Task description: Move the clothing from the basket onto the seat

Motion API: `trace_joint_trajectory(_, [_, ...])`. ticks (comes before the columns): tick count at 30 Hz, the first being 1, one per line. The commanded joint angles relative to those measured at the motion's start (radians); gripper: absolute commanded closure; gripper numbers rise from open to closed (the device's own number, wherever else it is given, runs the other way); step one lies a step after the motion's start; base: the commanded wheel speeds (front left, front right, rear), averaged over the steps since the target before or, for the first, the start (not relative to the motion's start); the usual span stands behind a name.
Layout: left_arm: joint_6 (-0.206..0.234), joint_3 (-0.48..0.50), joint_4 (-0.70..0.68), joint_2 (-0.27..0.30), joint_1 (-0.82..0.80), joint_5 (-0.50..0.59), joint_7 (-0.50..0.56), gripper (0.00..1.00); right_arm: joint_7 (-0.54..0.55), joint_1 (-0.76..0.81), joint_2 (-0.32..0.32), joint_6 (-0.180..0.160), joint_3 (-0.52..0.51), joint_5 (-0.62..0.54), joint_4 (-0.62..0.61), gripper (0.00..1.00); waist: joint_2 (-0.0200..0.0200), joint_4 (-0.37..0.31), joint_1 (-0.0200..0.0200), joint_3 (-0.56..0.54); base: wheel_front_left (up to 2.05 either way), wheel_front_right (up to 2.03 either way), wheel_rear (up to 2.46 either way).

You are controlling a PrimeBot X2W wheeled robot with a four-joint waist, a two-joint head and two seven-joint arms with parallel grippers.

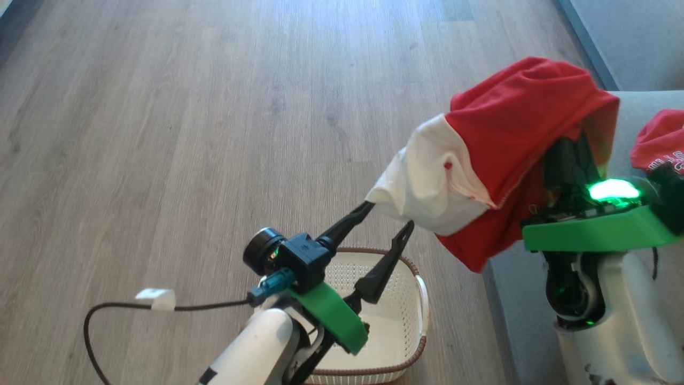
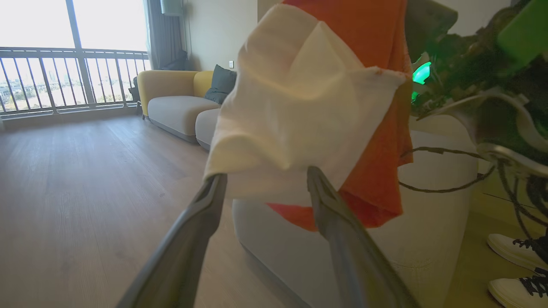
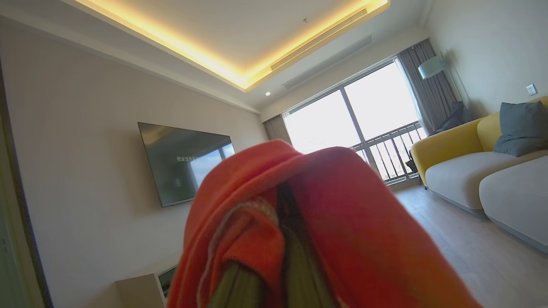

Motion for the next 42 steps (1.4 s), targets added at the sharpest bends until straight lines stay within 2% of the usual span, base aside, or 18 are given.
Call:
trace_joint_trajectory(1, [-0.001, 0.028, -0.03, 0.011, -0.021, 0.007, -0.005, 0.0, -0.006, -0.02, 0.012, 0.007, 0.012, -0.008, -0.042, 1.0, 0.0, 0.0, 0.0, 0.0, 0.0, 0.0, 0.0])
trace_joint_trajectory(13, [-0.001, -0.063, 0.019, 0.061, 0.037, 0.041, -0.005, 0.0, -0.006, -0.01, 0.012, 0.007, -0.047, -0.022, -0.093, 1.0, 0.0, -0.003, 0.0, 0.002, 0.0, 0.0, 0.0])
trace_joint_trajectory(19, [-0.001, -0.022, 0.057, 0.049, 0.063, 0.072, -0.005, 0.0, -0.006, 0.024, 0.012, 0.007, -0.101, 0.012, -0.132, 1.0, 0.0, -0.013, 0.0, 0.001, 0.0, 0.0, 0.0])
trace_joint_trajectory(28, [-0.001, 0.063, 0.083, 0.029, 0.073, 0.086, -0.005, 0.0, -0.006, 0.047, 0.012, 0.007, -0.11, 0.022, -0.142, 1.0, 0.0, -0.034, 0.0, 0.004, 0.0, 0.0, 0.0])
trace_joint_trajectory(42, [-0.001, 0.049, 0.086, 0.019, 0.071, 0.093, -0.005, 0.0, -0.006, 0.043, 0.012, 0.007, -0.107, 0.009, -0.137, 1.0, 0.0, -0.074, 0.0, 0.018, 0.0, 0.0, 0.0])
